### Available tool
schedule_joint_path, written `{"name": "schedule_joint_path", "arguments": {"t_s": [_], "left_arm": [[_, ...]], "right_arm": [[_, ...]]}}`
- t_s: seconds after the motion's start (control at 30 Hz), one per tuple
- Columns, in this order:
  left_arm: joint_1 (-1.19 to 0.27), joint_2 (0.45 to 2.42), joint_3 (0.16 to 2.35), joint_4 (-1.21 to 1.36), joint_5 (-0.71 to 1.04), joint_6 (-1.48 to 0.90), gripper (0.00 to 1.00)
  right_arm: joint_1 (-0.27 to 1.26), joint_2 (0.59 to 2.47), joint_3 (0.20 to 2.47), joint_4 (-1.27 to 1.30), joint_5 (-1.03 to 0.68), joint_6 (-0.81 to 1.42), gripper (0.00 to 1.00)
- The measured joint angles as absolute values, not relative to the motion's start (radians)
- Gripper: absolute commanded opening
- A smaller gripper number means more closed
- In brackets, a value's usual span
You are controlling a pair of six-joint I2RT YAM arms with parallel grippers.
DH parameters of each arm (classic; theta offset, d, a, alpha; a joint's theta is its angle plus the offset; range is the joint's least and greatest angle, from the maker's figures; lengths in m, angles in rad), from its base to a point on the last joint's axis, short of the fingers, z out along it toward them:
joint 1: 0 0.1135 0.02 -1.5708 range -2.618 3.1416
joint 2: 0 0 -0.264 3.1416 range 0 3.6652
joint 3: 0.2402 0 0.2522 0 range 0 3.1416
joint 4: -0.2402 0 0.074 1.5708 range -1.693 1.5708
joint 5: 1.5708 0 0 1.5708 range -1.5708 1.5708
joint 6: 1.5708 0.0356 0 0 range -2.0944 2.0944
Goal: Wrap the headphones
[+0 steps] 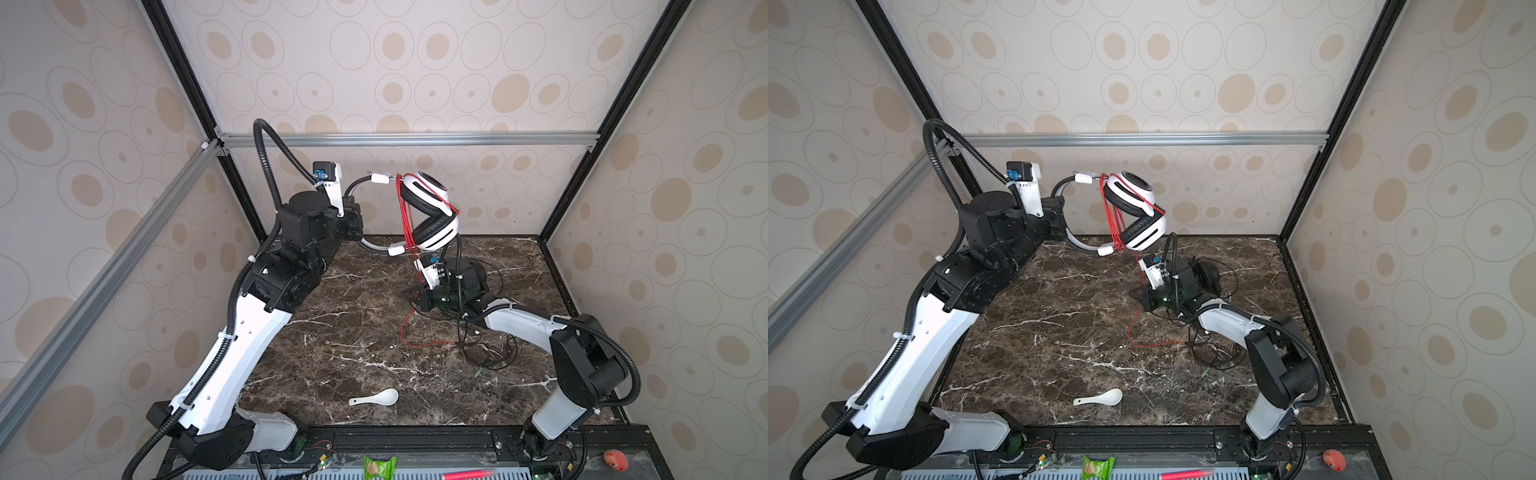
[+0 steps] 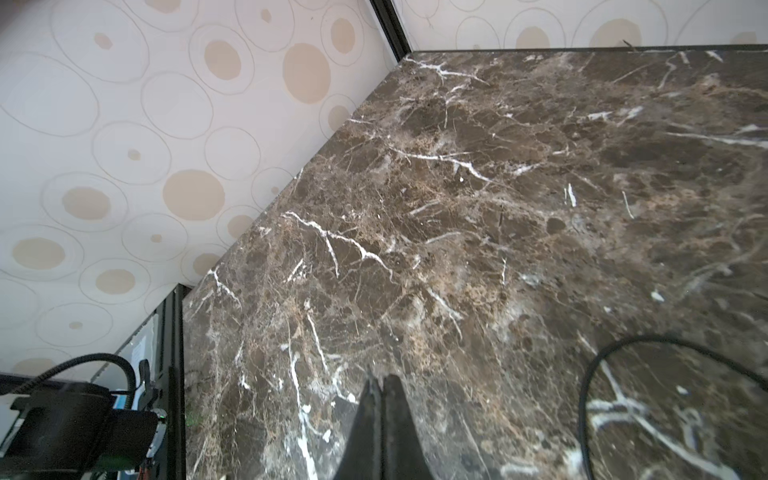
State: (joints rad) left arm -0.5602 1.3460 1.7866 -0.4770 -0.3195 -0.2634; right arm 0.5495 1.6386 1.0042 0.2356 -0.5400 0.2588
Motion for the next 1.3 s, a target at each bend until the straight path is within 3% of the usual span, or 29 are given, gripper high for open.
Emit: {"name": "schedule_joint_path", "arguments": {"t_s": [0.4,0.77,1.03,1.3], "left_arm": [[-0.504,1.357,1.748,-0.501,-0.492,-0.326,0.00],[-0.500,1.356,1.458,-0.453,-0.608,-0.324,0.00],[-0.561,1.326,1.258,-0.456,-0.654,-0.324,0.00],[-0.644,1.301,1.215,-0.458,-0.585,-0.301,0.00]], "right_arm": [[0.625,1.353,0.940,-0.068,-0.402,0.071,0.00],[0.670,1.185,0.949,-0.326,-0.373,-0.035,0.00],[0.726,1.119,1.052,-0.488,-0.361,-0.091,0.00],[0.741,1.121,1.224,-0.645,-0.301,-0.164,0.00]]}}
